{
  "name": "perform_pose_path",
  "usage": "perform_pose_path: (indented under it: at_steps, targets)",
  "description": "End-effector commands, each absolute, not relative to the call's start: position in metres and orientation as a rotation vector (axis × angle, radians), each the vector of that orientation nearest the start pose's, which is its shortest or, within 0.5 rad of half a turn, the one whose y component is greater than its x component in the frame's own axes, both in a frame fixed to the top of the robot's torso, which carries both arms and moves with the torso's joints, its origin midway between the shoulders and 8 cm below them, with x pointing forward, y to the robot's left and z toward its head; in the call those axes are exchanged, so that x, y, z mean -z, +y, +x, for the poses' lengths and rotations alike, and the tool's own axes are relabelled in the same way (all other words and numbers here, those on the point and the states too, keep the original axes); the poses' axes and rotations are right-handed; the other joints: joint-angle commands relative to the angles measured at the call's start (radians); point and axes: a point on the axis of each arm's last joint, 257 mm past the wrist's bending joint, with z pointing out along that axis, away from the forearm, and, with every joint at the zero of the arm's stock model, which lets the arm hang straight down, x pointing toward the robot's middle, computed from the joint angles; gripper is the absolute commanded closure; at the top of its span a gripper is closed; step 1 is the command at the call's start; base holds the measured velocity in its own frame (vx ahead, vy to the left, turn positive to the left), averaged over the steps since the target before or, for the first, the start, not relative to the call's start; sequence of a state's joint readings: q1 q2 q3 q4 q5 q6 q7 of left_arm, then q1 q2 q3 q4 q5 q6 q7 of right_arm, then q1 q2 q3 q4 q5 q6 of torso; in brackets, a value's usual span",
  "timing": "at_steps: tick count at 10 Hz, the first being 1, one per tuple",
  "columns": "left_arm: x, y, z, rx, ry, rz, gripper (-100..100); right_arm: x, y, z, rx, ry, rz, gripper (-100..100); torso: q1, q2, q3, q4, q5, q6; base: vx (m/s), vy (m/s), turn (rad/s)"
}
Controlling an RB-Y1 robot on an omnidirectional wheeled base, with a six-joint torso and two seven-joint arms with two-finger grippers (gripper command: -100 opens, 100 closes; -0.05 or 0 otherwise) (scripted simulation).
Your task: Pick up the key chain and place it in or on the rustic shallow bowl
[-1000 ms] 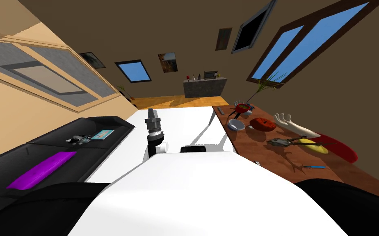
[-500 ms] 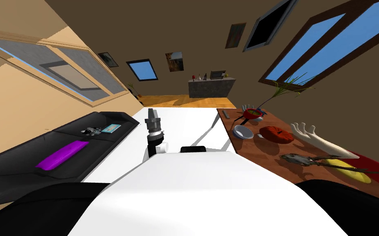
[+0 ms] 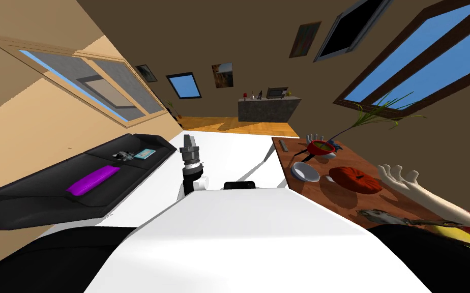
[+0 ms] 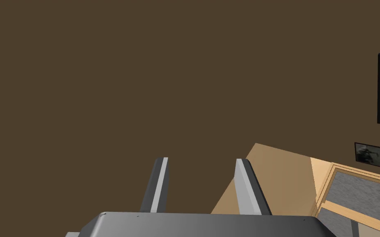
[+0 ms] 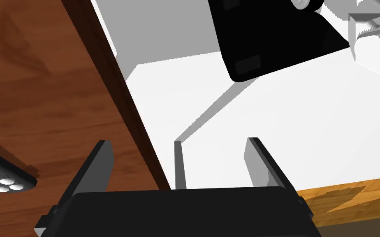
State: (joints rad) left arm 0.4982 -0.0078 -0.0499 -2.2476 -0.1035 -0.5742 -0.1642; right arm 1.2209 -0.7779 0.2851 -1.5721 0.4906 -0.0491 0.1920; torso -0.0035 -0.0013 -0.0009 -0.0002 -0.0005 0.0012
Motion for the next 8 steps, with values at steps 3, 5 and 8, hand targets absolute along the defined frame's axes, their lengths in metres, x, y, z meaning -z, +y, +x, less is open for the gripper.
perform_pose_path:
  at_steps: [3, 5, 8]
  targets:
    - [-0.023, 0.248, 0.342, 1.148, 0.673, -0.503, 0, 0.487, -0.440, -0.205, 0.150, 3.008, 0.430, -100, -0.003, 0.000, 0.000, 0.000, -0.001, 0.000, 0.036, -0.156, 0.143]
    - [-0.023, 0.248, 0.342, 1.148, 0.673, -0.503, 0, 0.482, -0.456, -0.230, 0.217, 3.069, 0.375, -100, -0.004, 0.000, 0.000, 0.000, -0.001, 0.000, 0.028, -0.167, 0.125]
    - [-0.023, 0.248, 0.342, 1.148, 0.672, -0.504, 0, 0.490, -0.452, -0.226, 0.204, 3.056, 0.395, -100, 0.007, 0.001, 0.001, 0.000, 0.001, 0.001, 0.002, -0.032, 0.023]
